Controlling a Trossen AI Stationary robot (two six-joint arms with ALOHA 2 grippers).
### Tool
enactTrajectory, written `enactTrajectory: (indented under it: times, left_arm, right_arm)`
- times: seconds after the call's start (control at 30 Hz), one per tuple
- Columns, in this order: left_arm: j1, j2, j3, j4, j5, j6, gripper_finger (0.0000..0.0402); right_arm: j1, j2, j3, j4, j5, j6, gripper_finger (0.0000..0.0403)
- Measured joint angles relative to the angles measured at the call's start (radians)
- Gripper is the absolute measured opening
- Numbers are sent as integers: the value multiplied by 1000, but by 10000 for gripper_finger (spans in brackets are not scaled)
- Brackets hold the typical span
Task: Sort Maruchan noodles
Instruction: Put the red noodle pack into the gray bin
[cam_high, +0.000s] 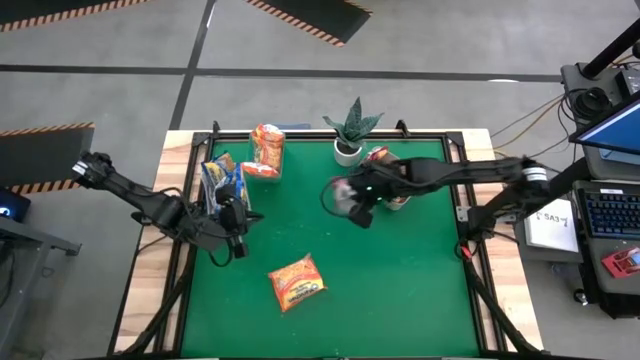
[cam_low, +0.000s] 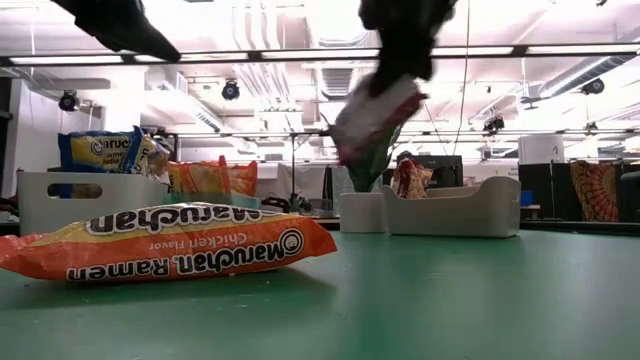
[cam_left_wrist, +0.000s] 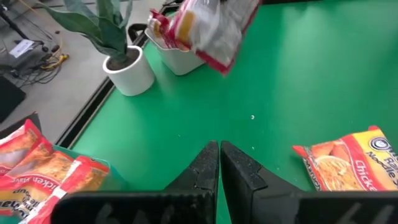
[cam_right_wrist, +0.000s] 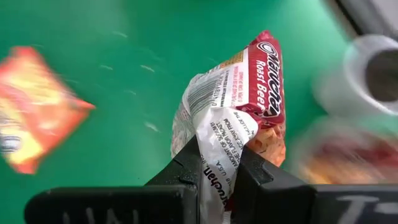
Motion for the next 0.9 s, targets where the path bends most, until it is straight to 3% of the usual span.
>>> enactTrajectory:
  times: [0.2, 0.4, 0.9]
  left_arm:
    - [0, 14, 0, 17, -4, 9, 0]
    - [0, 29, 0, 21, -4, 10, 0]
    - [0, 42, 0, 24, -3, 10, 0]
  right_arm:
    - [-8, -79, 0, -303, 231, 146, 38]
    - [-57, -71, 0, -541, 368, 240, 38]
    - [-206, 152, 0, -648, 392, 210, 38]
